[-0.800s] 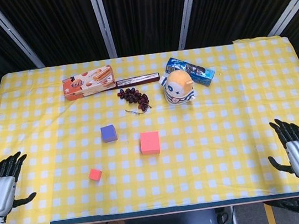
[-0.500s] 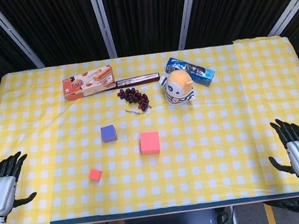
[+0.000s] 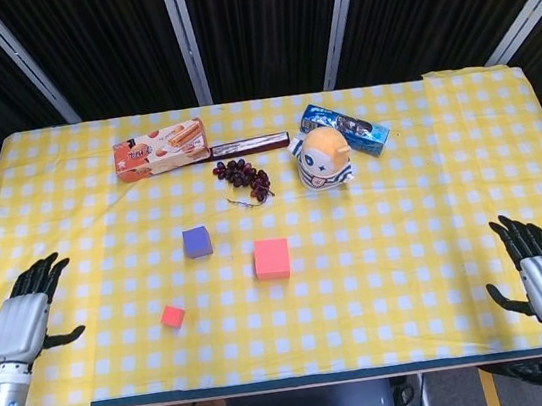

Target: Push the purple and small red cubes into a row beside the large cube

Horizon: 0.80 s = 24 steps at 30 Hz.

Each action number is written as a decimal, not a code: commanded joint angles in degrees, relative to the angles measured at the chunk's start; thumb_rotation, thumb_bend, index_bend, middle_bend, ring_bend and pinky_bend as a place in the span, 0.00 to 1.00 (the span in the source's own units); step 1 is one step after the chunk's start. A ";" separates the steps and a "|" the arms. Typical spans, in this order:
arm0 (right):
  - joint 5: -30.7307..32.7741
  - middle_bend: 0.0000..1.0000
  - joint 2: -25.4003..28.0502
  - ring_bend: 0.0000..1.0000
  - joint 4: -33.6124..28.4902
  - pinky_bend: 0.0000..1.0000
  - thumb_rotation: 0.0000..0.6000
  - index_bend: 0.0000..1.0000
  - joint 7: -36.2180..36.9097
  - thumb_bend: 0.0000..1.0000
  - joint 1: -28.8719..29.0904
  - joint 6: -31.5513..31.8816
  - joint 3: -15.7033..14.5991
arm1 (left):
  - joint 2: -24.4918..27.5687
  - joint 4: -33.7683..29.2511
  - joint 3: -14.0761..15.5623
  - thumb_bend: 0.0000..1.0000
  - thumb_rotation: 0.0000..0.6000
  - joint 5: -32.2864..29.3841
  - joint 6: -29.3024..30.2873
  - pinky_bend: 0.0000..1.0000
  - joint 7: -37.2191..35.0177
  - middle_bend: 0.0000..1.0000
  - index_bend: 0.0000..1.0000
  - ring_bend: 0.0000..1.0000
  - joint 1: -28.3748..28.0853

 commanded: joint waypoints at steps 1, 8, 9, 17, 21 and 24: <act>-0.21 0.00 -0.03 0.00 0.16 0.04 1.00 0.00 0.55 0.36 0.07 0.02 0.02 | -4.27 -1.48 -5.95 0.16 1.00 -9.96 -6.18 0.10 7.74 0.00 0.15 0.00 -7.13; -0.65 0.00 0.17 0.00 0.41 0.04 1.00 0.00 2.80 0.36 -0.13 0.36 -0.07 | -12.88 1.01 -11.81 0.16 1.00 -30.96 -9.97 0.10 24.98 0.00 0.20 0.00 -19.55; -0.78 0.00 0.19 0.00 0.47 0.04 1.00 0.00 3.11 0.37 -0.15 0.53 -0.01 | -14.39 1.85 -12.40 0.17 1.00 -33.82 -9.61 0.10 27.29 0.00 0.21 0.00 -21.41; -1.45 0.00 0.07 0.00 0.79 0.04 1.00 0.00 4.44 0.36 -0.27 1.14 -0.02 | -20.94 6.10 -13.54 0.21 1.00 -45.15 -7.43 0.10 35.05 0.00 0.30 0.00 -28.89; -1.60 0.00 0.07 0.00 0.98 0.04 1.00 0.00 5.26 0.36 -0.31 1.30 0.01 | -24.01 8.93 -13.61 0.23 1.00 -48.50 -7.22 0.10 36.84 0.00 0.31 0.00 -31.57; -1.76 0.00 0.14 0.00 1.02 0.04 1.00 0.00 5.76 0.37 -0.30 1.35 -0.02 | -25.91 10.75 -13.73 0.24 1.00 -49.91 -6.97 0.10 37.31 0.00 0.30 0.00 -33.06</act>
